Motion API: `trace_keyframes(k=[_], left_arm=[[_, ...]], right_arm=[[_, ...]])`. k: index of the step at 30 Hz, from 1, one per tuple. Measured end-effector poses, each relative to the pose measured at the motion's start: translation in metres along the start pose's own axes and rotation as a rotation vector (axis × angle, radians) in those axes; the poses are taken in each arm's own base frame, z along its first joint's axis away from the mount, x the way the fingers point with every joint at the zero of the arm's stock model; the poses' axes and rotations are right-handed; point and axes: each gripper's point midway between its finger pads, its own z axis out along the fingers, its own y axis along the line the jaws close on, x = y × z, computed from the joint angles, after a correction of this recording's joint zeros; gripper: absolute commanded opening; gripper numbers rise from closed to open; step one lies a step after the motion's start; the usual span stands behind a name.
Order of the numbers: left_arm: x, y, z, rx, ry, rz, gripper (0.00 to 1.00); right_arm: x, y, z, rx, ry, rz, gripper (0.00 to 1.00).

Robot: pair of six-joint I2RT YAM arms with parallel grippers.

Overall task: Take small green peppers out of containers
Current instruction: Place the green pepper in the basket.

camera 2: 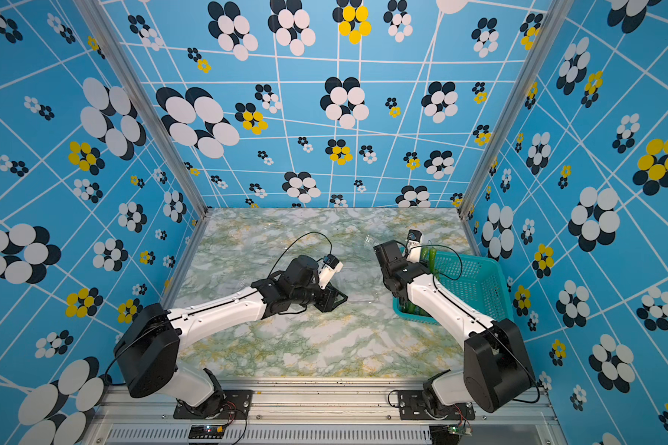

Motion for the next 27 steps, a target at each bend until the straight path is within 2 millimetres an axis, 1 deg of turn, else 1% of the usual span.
trace_keyframes(k=[1,4,5,6,7,8,9,11,15,17,19,22,23,25,27], left_arm=[[0.002,-0.004,0.004,0.010,0.015,0.010,0.48],[0.006,-0.005,0.012,0.014,0.044,0.016,0.49],[0.008,-0.004,0.013,0.011,0.052,0.015,0.50],[0.010,-0.003,0.014,0.008,0.057,0.013,0.50],[0.011,-0.002,0.014,0.006,0.062,0.012,0.51],[0.012,-0.002,0.014,0.004,0.065,0.012,0.51],[0.012,-0.001,0.014,0.002,0.067,0.014,0.51],[0.012,0.000,0.014,-0.006,0.066,0.017,0.51],[0.007,0.006,0.008,-0.052,0.042,0.023,0.52],[0.003,0.010,-0.001,-0.090,0.011,0.029,0.53],[-0.002,0.014,-0.013,-0.132,-0.027,0.036,0.54],[-0.012,0.023,-0.031,-0.214,-0.090,0.040,0.54],[-0.017,0.028,-0.037,-0.248,-0.114,0.038,0.55],[-0.024,0.040,-0.047,-0.307,-0.152,0.010,0.55],[-0.027,0.061,-0.059,-0.364,-0.182,-0.051,0.55]], right_arm=[[0.003,-0.002,0.004,0.012,0.011,0.002,0.00],[0.015,0.001,0.018,0.030,0.056,-0.001,0.00],[0.022,0.003,0.024,0.033,0.081,-0.010,0.08],[0.030,0.005,0.029,0.035,0.108,-0.024,0.21],[0.036,0.008,0.033,0.036,0.129,-0.034,0.29],[0.043,0.012,0.036,0.031,0.154,-0.048,0.34],[0.048,0.015,0.038,0.023,0.175,-0.064,0.37],[0.053,0.021,0.040,0.005,0.202,-0.079,0.41],[0.049,0.029,0.036,-0.047,0.216,-0.069,0.47],[0.043,0.029,0.030,-0.078,0.206,-0.064,0.50],[0.031,0.030,0.019,-0.122,0.174,-0.050,0.51],[0.009,0.037,-0.005,-0.244,0.111,-0.018,0.54],[0.002,0.041,-0.013,-0.297,0.092,-0.006,0.55],[-0.004,0.055,-0.028,-0.411,0.079,-0.005,0.56],[-0.003,0.079,-0.042,-0.549,0.090,-0.031,0.56]])
